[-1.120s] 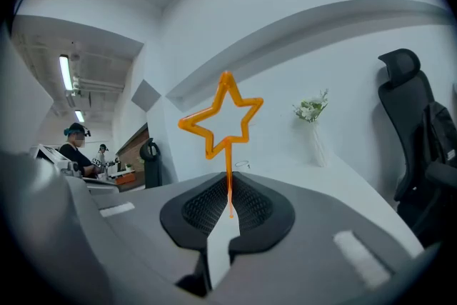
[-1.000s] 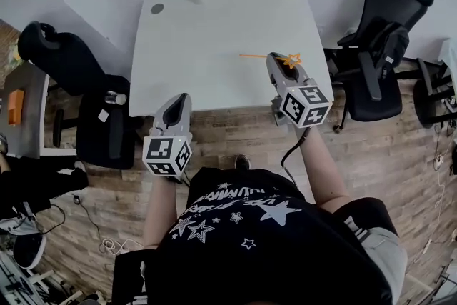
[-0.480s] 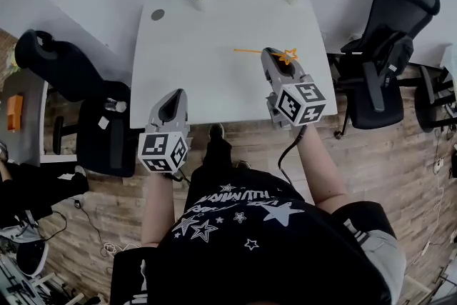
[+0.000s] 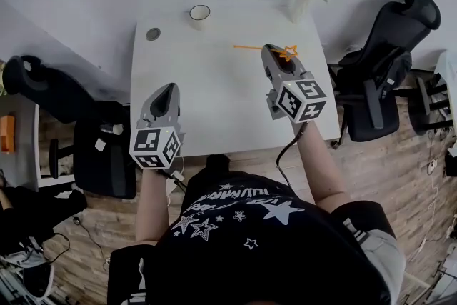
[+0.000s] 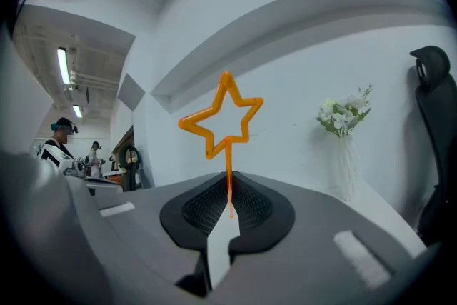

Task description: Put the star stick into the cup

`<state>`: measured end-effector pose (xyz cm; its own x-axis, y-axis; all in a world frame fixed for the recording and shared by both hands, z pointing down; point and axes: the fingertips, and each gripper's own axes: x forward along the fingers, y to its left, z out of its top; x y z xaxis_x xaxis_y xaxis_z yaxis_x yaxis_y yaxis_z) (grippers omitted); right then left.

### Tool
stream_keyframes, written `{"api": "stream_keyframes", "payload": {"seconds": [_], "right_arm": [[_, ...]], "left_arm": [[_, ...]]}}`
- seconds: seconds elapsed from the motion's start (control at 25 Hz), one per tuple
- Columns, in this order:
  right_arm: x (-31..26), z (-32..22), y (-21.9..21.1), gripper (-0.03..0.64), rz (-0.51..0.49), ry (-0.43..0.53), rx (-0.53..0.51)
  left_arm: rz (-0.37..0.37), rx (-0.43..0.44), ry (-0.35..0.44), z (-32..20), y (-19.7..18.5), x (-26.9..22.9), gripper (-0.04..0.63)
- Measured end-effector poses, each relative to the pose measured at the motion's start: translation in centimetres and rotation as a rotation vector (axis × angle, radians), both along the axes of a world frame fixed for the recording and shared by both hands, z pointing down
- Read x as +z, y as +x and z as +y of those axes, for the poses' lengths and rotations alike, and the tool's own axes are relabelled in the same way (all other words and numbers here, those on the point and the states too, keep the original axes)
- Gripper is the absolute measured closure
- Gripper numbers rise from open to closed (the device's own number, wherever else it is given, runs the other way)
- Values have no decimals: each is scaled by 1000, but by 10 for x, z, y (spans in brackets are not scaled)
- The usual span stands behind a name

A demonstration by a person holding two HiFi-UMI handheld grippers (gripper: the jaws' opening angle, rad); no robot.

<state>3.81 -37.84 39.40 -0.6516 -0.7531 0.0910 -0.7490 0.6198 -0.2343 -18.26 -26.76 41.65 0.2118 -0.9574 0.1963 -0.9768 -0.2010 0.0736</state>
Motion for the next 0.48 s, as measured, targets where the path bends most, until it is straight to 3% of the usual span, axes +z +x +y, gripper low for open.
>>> {"api": "stream_keyframes", "payload": {"seconds": [0.48], "right_arm": [[-7, -101, -74, 584, 25, 2, -14]], "left_arm": [[9, 31, 14, -103, -51, -13, 592]]}}
